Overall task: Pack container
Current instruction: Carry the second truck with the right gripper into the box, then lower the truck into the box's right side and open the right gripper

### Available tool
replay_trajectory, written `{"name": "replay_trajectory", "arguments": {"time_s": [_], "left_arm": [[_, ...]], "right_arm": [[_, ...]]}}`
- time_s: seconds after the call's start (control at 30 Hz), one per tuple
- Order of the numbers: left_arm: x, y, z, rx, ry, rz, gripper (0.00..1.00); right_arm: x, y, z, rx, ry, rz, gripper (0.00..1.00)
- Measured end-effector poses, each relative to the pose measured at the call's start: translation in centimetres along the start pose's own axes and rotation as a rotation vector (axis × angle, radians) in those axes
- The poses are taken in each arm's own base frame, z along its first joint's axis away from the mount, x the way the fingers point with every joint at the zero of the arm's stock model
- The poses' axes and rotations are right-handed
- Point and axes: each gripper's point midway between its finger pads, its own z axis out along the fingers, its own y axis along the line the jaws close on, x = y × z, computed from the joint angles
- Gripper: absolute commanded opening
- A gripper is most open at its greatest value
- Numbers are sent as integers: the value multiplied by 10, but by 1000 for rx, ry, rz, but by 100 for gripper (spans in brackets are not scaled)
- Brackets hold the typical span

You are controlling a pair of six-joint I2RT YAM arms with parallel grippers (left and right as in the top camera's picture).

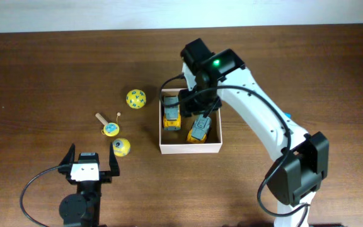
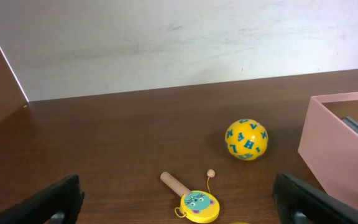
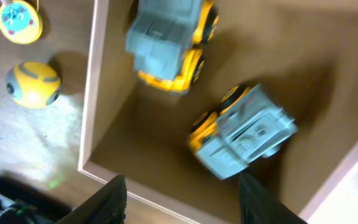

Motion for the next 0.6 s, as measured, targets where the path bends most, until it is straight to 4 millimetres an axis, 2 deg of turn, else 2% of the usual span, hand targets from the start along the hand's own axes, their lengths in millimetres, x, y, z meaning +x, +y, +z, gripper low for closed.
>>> {"name": "replay_trajectory", "arguments": {"time_s": [0.17,0.33,0.6], "left_arm": [[0,0,0,0,0,0,99],[0,0,0,0,0,0,99],[0,0,0,0,0,0,99]], "right_arm": [[5,6,4,25,6,102,61],[10,-9,16,102,8,236,63],[18,-27,49,152,10,381,62]]}}
